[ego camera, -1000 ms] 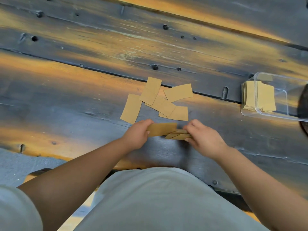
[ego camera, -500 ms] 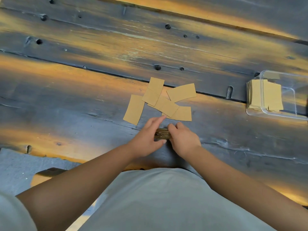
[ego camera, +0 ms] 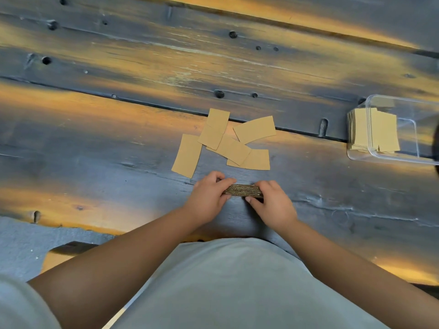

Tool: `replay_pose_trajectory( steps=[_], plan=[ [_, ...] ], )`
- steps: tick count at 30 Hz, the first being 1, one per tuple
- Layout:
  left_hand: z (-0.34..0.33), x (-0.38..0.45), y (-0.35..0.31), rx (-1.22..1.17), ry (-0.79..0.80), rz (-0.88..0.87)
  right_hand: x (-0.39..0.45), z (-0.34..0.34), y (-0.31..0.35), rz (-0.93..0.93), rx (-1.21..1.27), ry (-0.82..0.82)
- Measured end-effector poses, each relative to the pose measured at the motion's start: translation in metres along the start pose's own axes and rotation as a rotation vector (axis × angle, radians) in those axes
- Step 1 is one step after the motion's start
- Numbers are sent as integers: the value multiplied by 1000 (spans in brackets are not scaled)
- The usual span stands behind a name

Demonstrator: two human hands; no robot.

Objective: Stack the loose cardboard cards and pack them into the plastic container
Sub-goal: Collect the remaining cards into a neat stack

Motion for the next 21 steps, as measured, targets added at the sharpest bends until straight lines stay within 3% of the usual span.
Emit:
replay_pose_trajectory(
  steps=[5, 11, 16, 21],
  plan=[
    [-2, 9, -13, -235, 73, 28, 7, -11, 8, -108, 446, -32],
    [0, 13, -12, -237, 139, 25, 7, -8, 14, -79, 483, -3],
    [-5, 9, -10, -466, -45, 200, 7, -6, 12, -250, 925, 39],
    [-18, 3, -9, -572, -156, 250, 10, -11, 13, -332, 957, -58]
  ],
)
Point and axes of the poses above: each hand's wrist, its own x-axis towards the middle knuckle, its own z-axis out of the back of the hand, y = z × x, the point moved 3 cm from there along x, towards the middle knuckle, and after that the axes turned 5 degrees about y, right-handed, at the moved point
